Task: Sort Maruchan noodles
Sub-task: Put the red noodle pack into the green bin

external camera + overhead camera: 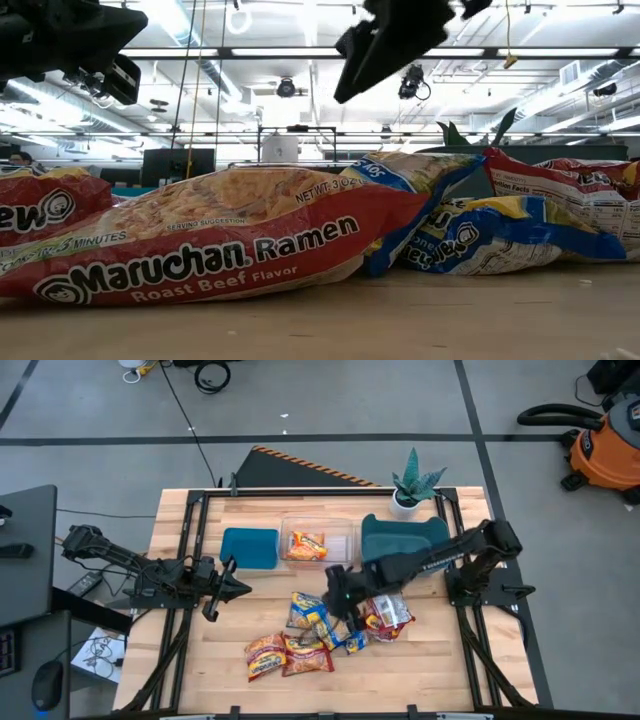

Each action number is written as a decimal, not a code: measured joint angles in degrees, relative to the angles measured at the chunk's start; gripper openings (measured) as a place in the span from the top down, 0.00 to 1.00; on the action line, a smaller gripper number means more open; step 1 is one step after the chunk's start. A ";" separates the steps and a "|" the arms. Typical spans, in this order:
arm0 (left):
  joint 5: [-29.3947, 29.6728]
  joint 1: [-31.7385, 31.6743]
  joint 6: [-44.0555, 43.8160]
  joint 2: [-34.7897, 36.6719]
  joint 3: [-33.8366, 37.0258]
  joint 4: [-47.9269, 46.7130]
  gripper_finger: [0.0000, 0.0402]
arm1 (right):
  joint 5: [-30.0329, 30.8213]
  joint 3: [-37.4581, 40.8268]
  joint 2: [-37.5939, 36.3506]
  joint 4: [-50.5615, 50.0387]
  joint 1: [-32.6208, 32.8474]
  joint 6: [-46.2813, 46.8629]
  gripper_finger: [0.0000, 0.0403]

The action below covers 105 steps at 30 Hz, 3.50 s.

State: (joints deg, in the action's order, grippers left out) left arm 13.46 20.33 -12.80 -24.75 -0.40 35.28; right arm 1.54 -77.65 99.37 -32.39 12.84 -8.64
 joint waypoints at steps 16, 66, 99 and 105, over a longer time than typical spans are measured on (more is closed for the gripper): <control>0.01 -0.01 0.02 0.00 0.00 -0.01 0.97 | 7.85 6.01 -6.45 -11.16 7.68 10.61 0.51; 0.01 -0.01 0.04 0.01 0.00 -0.01 0.97 | 23.43 -10.72 -3.08 -30.08 10.53 9.90 0.98; -0.01 0.01 0.04 0.00 0.02 -0.01 0.97 | 37.79 -7.75 -31.38 -57.64 -4.32 16.21 0.98; 0.01 -0.01 0.02 0.01 0.00 -0.01 0.97 | 35.81 2.69 -36.96 -57.43 -10.62 14.63 0.98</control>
State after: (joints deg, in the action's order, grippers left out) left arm 13.47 20.32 -12.78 -24.75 -0.40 35.27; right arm 37.35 -74.96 62.41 -89.81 2.22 5.99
